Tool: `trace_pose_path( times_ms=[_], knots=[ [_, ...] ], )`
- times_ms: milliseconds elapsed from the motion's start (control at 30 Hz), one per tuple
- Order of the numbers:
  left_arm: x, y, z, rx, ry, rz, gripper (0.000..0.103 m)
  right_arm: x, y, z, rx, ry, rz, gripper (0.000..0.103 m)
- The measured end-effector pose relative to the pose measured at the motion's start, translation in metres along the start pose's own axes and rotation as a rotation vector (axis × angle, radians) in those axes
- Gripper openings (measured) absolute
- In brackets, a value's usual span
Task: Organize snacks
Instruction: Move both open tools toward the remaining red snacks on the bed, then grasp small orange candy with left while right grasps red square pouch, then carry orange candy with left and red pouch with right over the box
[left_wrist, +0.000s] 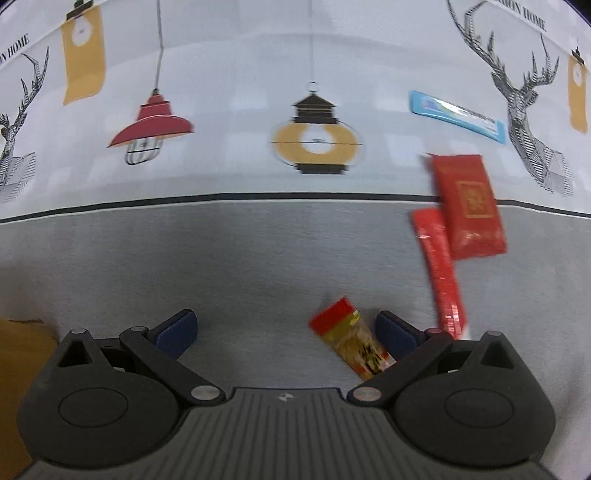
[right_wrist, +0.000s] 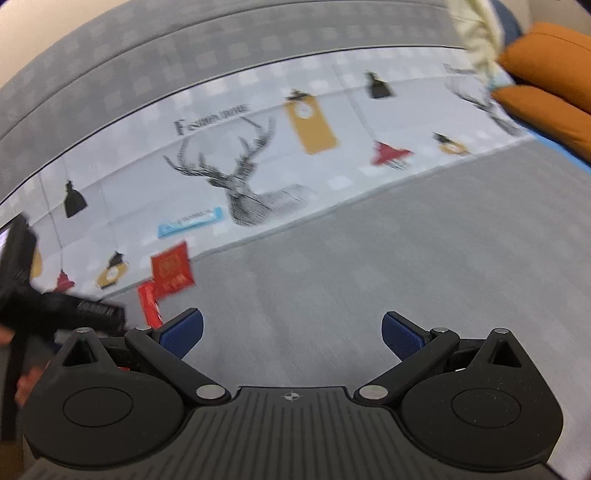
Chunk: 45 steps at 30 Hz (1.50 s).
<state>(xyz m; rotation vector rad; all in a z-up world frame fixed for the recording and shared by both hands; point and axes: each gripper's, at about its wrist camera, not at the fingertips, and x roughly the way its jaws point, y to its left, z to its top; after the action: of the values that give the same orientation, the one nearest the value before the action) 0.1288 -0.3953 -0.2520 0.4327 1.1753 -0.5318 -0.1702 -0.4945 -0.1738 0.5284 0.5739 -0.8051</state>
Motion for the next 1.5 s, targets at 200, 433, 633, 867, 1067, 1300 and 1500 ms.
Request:
trace_pose_path(
  times_ms=[200, 433, 633, 867, 1067, 1300, 1500],
  knots=[
    [0.001, 0.007, -0.002, -0.020, 0.023, -0.026, 0.103, 0.078, 0.057, 0.032, -0.160, -0.028, 0.118, 0.103],
    [-0.001, -0.002, -0.007, -0.007, -0.011, -0.044, 0.097, 0.166, 0.109, 0.034, -0.230, 0.107, 0.130, 0.102],
    [-0.016, 0.006, -0.002, -0.008, -0.066, -0.073, 0.018, 0.169, 0.126, 0.020, -0.384, 0.020, 0.100, 0.048],
    [-0.058, 0.017, -0.026, 0.003, -0.076, -0.100, 0.018, 0.121, 0.104, 0.021, -0.311, 0.036, 0.046, 0.044],
    [-0.129, 0.043, -0.066, 0.027, -0.154, -0.169, 0.018, 0.023, 0.083, 0.024, -0.161, -0.070, 0.068, 0.044],
    [-0.223, 0.073, -0.127, 0.081, -0.248, -0.217, 0.018, -0.105, 0.098, -0.001, -0.119, -0.162, 0.136, 0.045],
    [-0.296, 0.113, -0.193, 0.111, -0.325, -0.220, 0.018, -0.201, 0.128, -0.037, -0.131, -0.167, 0.222, 0.045]
  ],
)
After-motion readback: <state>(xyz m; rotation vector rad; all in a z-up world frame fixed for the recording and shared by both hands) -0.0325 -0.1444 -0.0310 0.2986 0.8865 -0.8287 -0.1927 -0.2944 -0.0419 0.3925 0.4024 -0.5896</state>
